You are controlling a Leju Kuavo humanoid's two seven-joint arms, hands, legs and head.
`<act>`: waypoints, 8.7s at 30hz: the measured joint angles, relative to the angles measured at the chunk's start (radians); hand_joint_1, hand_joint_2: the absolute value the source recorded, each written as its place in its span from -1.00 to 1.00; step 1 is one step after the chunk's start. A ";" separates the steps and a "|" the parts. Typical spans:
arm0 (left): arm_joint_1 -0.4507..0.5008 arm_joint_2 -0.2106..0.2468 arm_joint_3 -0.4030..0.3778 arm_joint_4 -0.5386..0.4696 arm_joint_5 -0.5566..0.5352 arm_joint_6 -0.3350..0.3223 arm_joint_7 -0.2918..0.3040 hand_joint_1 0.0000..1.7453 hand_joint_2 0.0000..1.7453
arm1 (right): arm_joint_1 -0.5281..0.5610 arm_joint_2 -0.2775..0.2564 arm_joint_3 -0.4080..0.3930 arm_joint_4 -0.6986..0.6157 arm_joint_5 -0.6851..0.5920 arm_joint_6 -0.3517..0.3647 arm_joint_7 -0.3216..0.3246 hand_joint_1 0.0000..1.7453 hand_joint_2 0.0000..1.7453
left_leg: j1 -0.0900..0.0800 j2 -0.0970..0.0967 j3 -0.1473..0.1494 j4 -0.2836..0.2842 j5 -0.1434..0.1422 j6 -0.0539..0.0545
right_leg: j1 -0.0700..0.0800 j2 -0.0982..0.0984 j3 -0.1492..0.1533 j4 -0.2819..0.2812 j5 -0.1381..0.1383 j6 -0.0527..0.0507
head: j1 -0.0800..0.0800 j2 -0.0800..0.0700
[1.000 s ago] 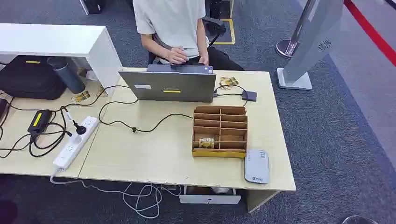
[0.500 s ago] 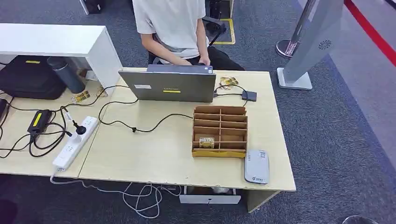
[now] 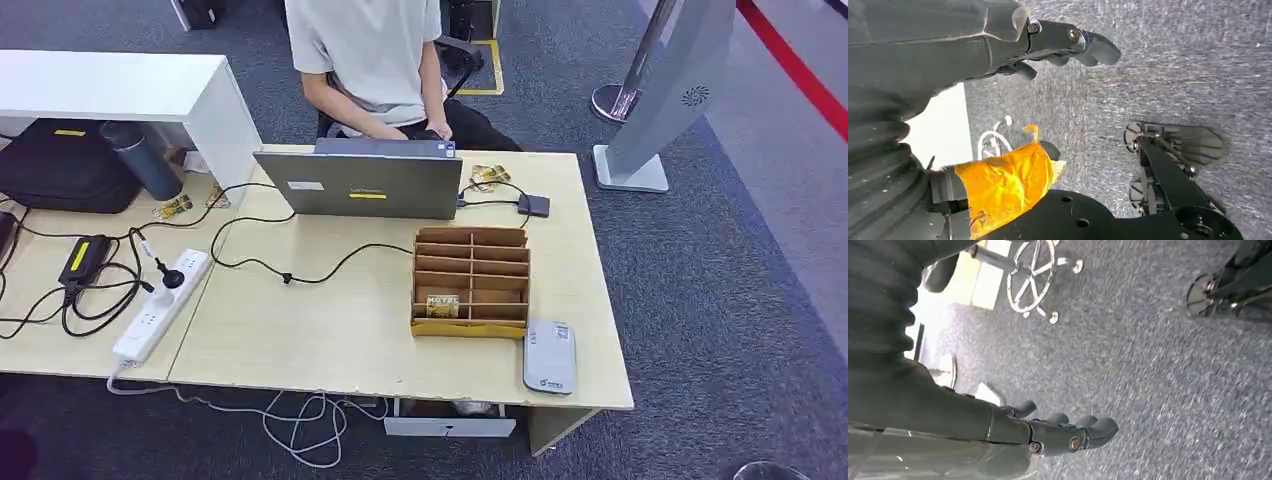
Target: Pass the card to the sensor for recognition and then transmit it.
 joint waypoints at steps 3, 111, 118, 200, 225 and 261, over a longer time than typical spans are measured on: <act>-0.010 -0.011 0.043 0.011 -0.023 0.001 0.015 -1.00 1.00 | -0.008 0.013 -0.053 0.006 0.077 -0.045 0.002 -1.00 1.00 | 0.000 0.000 0.000 0.000 0.000 0.000 | 0.000 0.000 0.000 0.000 0.000 0.000 | 0.000 0.000; -0.090 -0.005 0.247 0.088 -0.529 -0.035 -0.077 -1.00 1.00 | -0.692 -0.793 0.738 -0.640 0.131 -0.192 -0.136 -1.00 1.00 | -0.010 -0.001 0.000 0.000 0.004 0.007 | -0.012 0.001 -0.005 0.009 0.000 0.007 | -0.001 0.000; -0.089 -0.014 0.260 0.088 -0.477 -0.161 -0.059 -1.00 1.00 | -0.768 -0.687 0.849 -0.579 0.129 -0.220 -0.136 -1.00 1.00 | -0.010 -0.005 -0.002 0.000 0.004 0.007 | -0.012 -0.003 -0.005 0.009 0.000 0.007 | -0.001 0.000; -0.084 -0.092 0.425 0.096 -0.445 -0.101 -0.150 -1.00 1.00 | -0.003 -0.457 0.869 -1.298 -0.007 -0.507 -0.319 1.00 1.00 | -0.010 -0.008 -0.005 0.000 0.002 0.006 | -0.012 -0.007 -0.006 0.006 -0.003 0.007 | -0.001 0.000; -0.082 -0.045 0.380 0.096 -0.565 -0.045 -0.329 -1.00 1.00 | 0.002 -0.359 0.824 -1.035 0.338 -0.561 -0.240 1.00 1.00 | -0.009 -0.008 -0.004 0.000 0.002 0.006 | -0.011 -0.007 -0.006 0.006 -0.003 0.006 | -0.001 0.000; -0.371 -0.164 0.389 0.090 -0.412 -0.080 -0.117 -1.00 1.00 | -0.471 -0.161 0.949 -0.863 0.287 -0.519 -0.160 1.00 1.00 | -0.008 -0.006 -0.011 0.000 0.014 0.004 | -0.010 -0.004 -0.013 0.006 0.009 0.004 | -0.001 0.000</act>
